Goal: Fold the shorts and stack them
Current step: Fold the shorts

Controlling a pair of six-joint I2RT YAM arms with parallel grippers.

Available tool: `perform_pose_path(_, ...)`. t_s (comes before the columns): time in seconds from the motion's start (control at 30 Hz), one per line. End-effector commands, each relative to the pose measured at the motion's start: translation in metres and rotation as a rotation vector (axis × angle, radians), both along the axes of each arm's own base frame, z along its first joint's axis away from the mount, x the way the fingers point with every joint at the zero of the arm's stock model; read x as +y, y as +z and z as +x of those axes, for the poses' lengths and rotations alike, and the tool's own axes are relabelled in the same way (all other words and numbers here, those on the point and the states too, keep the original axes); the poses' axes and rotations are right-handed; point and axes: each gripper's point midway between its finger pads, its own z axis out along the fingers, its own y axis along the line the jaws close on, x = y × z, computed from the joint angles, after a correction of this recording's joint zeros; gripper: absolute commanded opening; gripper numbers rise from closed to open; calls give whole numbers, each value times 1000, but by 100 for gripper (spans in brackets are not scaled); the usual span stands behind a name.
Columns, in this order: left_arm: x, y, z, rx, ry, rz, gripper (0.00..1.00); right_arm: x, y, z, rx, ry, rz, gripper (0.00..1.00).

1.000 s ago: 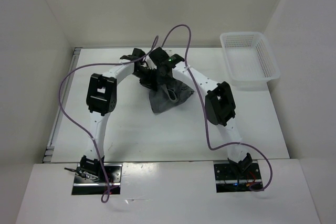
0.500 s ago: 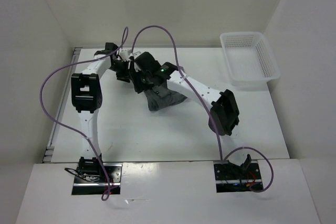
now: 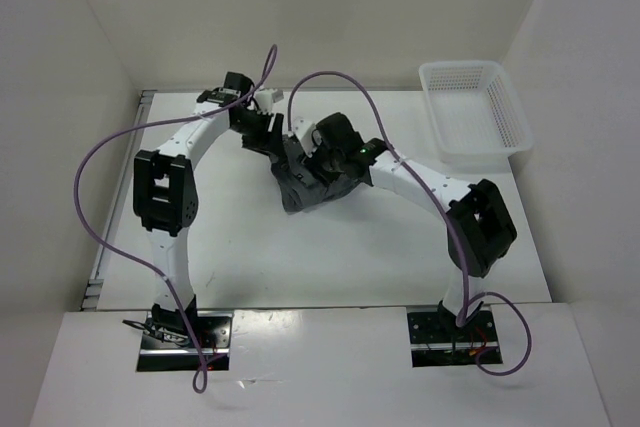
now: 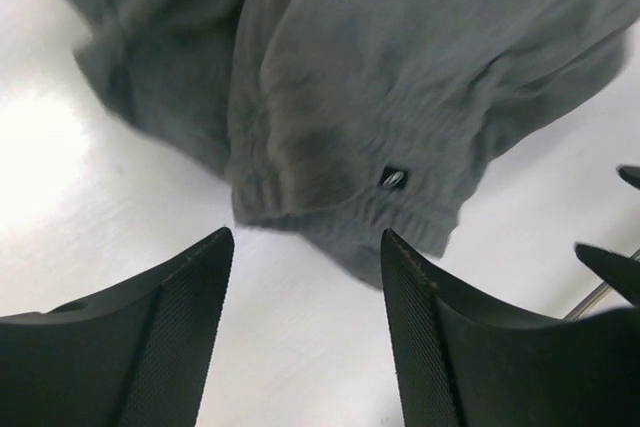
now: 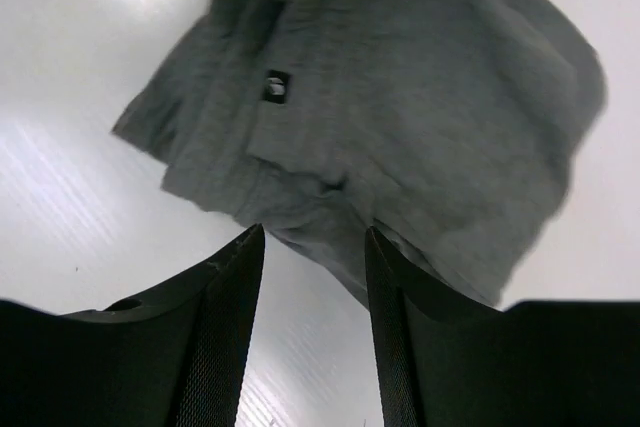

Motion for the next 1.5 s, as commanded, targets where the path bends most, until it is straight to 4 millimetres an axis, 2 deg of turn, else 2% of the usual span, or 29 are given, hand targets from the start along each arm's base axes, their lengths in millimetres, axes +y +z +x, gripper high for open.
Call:
perform_pose_path(0.0, 26, -31, -13, 81, 35, 65, 68, 45, 23, 1, -138, 210, 81, 50)
perform_pose_path(0.1, 25, -34, -11, 68, 35, 82, 66, 56, 14, -1, -148, 227, 89, 50)
perform_pose_path(0.13, 25, -41, -14, 85, 35, 86, 66, 57, 9, 0, -149, 227, 89, 50)
perform_pose_path(0.17, 20, -41, -16, 85, 23, 86, 66, 62, 11, -1, -163, 231, 93, 56)
perform_pose_path(0.2, 20, -47, -16, 98, 22, 89, 66, 61, -6, 1, -145, 223, 71, 56)
perform_pose_path(0.23, 18, -54, -14, 97, 22, 112, 66, 66, -11, -1, -142, 232, 70, 56)
perform_pose_path(0.3, 15, -62, -13, 101, 16, 122, 68, 66, -26, 2, -126, 226, 51, 56)
perform_pose_path(0.37, 14, -66, -9, 95, 16, 121, 70, 68, -28, 4, -128, 226, 52, 57)
perform_pose_path(0.4, 9, -76, -9, 106, 5, 124, 70, 67, -33, 6, -128, 218, 44, 57)
perform_pose_path(0.43, 11, -77, -8, 104, 10, 135, 70, 67, -40, 6, -117, 218, 36, 57)
perform_pose_path(0.47, 10, -84, -8, 105, 9, 152, 70, 68, -36, 10, -130, 208, 36, 57)
perform_pose_path(0.5, 9, -88, -5, 103, 9, 152, 70, 64, -49, 12, -114, 179, 11, 57)
perform_pose_path(0.57, 12, -89, -1, 88, 18, 167, 70, 63, -52, 20, -125, 156, -6, 57)
perform_pose_path(0.6, 12, -91, -2, 88, 18, 167, 67, 60, -61, 21, -114, 134, -24, 57)
perform_pose_path(0.7, 12, -95, -3, 97, 17, 169, 59, 63, -66, 21, -118, 131, -34, 57)
perform_pose_path(0.77, 12, -95, -3, 97, 17, 169, 46, 59, -69, 26, -133, 103, -54, 57)
perform_pose_path(0.83, 12, -95, -3, 97, 17, 169, 38, 53, -68, 31, -146, 62, -73, 51)
perform_pose_path(0.87, 12, -95, -3, 97, 17, 169, 30, 50, -70, 32, -155, 51, -77, 49)
perform_pose_path(1.03, 12, -91, -2, 88, 18, 167, 22, 44, -71, 32, -164, 34, -89, 46)
perform_pose_path(1.07, 11, -90, 0, 79, 19, 165, 20, 44, -65, 32, -177, 39, -86, 46)
perform_pose_path(1.1, 11, -86, 1, 70, 19, 163, 18, 42, -70, 30, -169, 40, -94, 44)
perform_pose_path(1.13, 10, -86, 0, 72, 15, 155, 13, 43, -68, 31, -176, 39, -87, 38)
perform_pose_path(1.23, 9, -84, -2, 74, 11, 145, 5, 42, -66, 35, -204, 27, -91, 27)
perform_pose_path(1.3, 8, -84, -2, 73, 11, 145, 3, 42, -62, 39, -220, 25, -94, 19)
perform_pose_path(1.37, 8, -72, 2, 45, 12, 139, 2, 42, -61, 39, -225, 33, -102, 15)
perform_pose_path(1.43, 7, -65, 2, 32, 13, 136, 2, 40, -53, 37, -232, 38, -105, 11)
perform_pose_path(1.47, 10, -59, 4, 21, 19, 125, 2, 44, -48, 34, -246, 57, -106, 5)
